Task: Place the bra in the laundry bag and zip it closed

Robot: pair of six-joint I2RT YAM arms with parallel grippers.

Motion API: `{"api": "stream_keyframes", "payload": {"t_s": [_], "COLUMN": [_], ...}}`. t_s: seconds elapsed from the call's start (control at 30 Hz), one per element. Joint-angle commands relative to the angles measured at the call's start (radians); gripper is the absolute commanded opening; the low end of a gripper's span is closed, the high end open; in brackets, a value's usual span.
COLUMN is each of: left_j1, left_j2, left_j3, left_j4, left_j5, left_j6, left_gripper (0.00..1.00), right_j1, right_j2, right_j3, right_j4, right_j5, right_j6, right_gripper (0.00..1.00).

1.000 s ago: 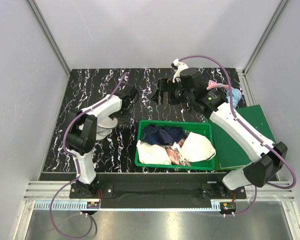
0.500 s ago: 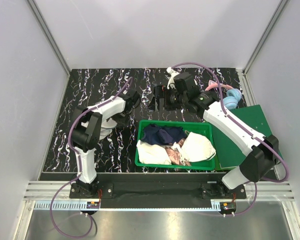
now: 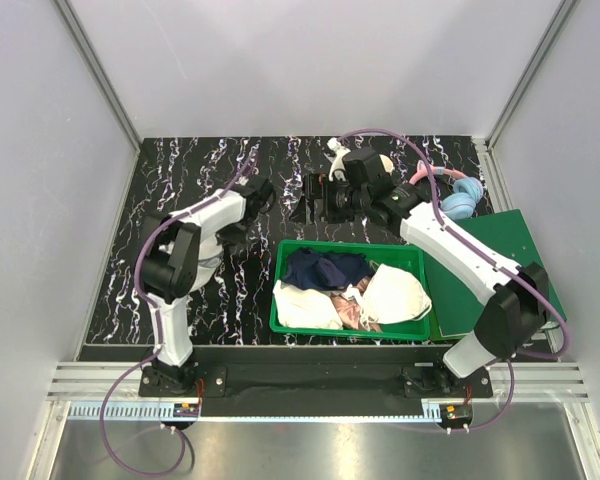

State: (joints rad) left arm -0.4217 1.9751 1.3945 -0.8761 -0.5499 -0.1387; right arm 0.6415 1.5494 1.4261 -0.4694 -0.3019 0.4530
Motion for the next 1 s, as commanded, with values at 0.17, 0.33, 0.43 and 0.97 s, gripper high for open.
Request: {"api": "stream_keyframes", "payload": {"t_s": [0.17,0.33,0.43,0.97], "left_j1": [0.081,0.109,0.126,0.155], "left_j2": [-0.427,-0.573,-0.663,-0.967], "left_j3": [0.052,0.032,-0.026,-0.258], "left_j4": [0.032,0.084,0.132,0.333], "left_j5": [0.142,0.205,0.215,0.372], "left_j6": [-0.084,-0.088,-0.102,-0.055], "left_gripper": [0.00,0.00,0.00,0.00], "right_j1": [0.015,0.093,0.106,0.119], "right_j2": [0.158,0.348,0.461,0.781], "right_j3": [0.083,0.261,0.333,0.741], "right_j4": [0.078,0.106,0.164,0.011], "right_j5": [-0.111,-0.178,-0.210,-0.228], "right_j6": [0.000,-0.011,0.019,-0.151], "right_gripper": [0.98,0.96,0.95,0.82]}}
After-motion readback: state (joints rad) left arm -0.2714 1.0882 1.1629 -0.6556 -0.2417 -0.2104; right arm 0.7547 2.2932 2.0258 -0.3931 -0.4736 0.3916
